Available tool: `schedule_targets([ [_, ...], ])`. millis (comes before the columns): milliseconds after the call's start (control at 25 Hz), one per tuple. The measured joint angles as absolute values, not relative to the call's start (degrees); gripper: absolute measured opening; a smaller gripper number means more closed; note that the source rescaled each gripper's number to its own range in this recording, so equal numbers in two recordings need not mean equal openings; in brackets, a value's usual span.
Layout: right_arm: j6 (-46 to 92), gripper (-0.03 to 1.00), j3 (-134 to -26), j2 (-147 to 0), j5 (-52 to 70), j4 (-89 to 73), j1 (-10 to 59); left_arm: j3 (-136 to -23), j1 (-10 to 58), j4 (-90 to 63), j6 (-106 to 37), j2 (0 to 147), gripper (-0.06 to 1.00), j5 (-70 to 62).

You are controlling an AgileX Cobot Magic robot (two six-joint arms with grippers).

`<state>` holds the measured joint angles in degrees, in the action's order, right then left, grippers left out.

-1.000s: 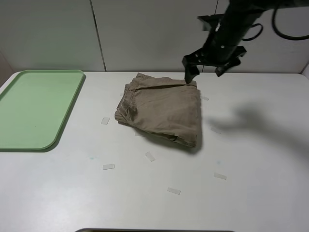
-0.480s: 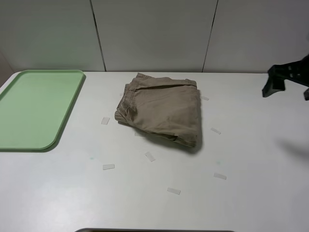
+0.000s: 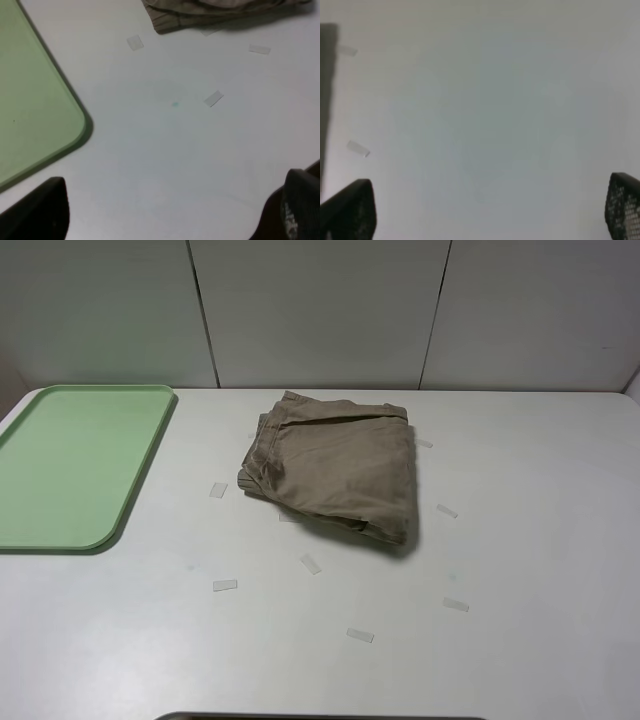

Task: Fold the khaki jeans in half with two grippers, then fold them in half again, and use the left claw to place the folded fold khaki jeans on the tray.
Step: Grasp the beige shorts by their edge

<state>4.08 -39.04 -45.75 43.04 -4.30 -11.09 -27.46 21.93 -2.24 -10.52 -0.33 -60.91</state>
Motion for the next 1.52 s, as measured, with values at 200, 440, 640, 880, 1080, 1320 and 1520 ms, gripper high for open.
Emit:
schedule_targets([
  [200, 4.6, 1.0, -36.9, -33.48, 49.03, -3.52, -11.09, -27.46, 21.93, -2.24, -10.52, -0.33, 0.84, -60.91],
  [440, 5.64, 1.0, -36.81, -21.31, 55.99, -4.8, -11.09, -27.46, 21.93, -2.24, -10.52, -0.33, 0.84, -60.91],
  [640, 5.64, 1.0, -35.29, -13.66, 60.31, -1.92, -11.09, -27.46, 21.93, -2.24, -10.52, -0.33, 0.84, -60.91],
  [880, 4.96, 1.0, -32.66, -7.28, 60.95, -2.9, -9.08, -27.46, 21.93, -2.24, -10.55, -0.33, 0.84, -60.91],
  [1080, 4.51, 1.0, -29.52, -3.42, 60.33, -3.49, -5.54, -27.46, 21.93, -2.24, -10.55, -0.33, 0.84, -60.91],
  [1320, 3.87, 1.0, -28.74, 0.27, 59.04, -2.98, 0.66, -27.46, 21.93, -2.24, -10.55, -0.33, 0.84, -60.91],
  [1520, 0.47, 1.0, -28.66, 0.37, 58.48, 2.27, 1.76, -27.46, 21.93, -2.24, -10.55, -0.33, 0.84, -60.91],
])
